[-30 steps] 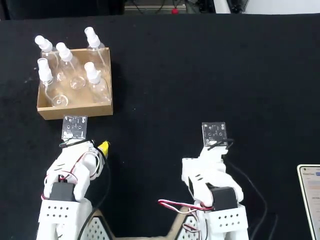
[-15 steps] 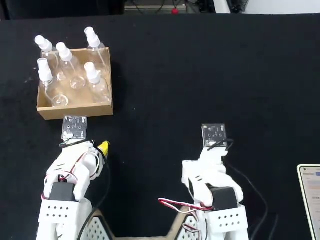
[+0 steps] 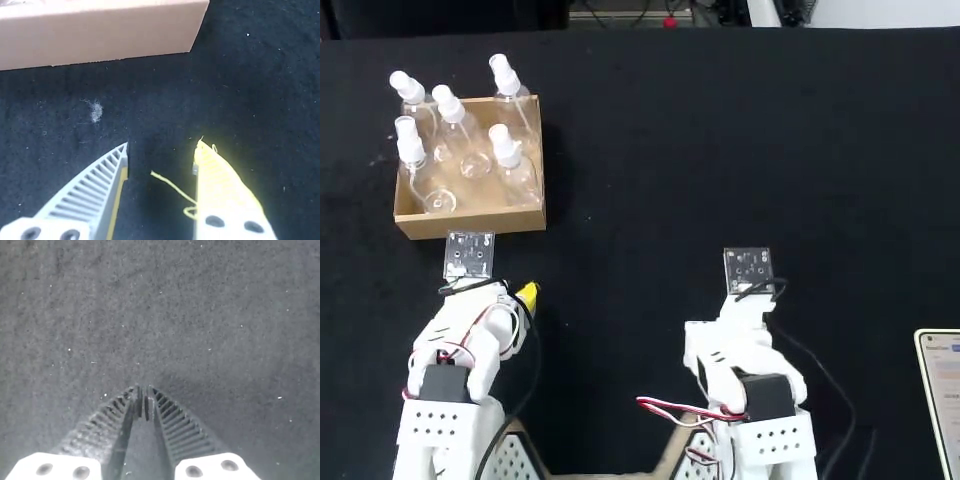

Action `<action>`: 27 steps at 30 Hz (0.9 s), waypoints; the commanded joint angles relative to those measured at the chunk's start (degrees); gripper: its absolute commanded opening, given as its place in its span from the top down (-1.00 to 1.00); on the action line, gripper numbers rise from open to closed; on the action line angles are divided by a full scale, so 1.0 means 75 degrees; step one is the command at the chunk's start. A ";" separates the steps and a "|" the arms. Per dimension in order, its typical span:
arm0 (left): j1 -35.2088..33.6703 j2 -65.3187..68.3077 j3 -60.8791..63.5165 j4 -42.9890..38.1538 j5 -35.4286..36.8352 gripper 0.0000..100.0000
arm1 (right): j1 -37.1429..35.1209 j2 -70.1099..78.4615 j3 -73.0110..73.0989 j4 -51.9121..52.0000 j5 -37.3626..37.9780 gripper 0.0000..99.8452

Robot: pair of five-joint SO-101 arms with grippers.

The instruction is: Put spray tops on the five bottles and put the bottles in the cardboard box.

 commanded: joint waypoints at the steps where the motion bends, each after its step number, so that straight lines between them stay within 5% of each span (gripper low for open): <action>1: 0.0018 -0.0129 0.0158 0.0023 0.0059 0.59 | 0.0082 -0.0744 -0.0006 0.0059 -0.0047 0.98; 9: -0.0334 -0.1817 0.0100 0.0023 0.0059 0.59 | 0.0844 -0.0744 -0.0006 0.0059 -0.0047 0.98; 27: -0.0416 -0.1700 0.0100 0.0023 0.0059 0.59 | 0.0856 -0.0744 -0.0006 0.0059 -0.0035 0.98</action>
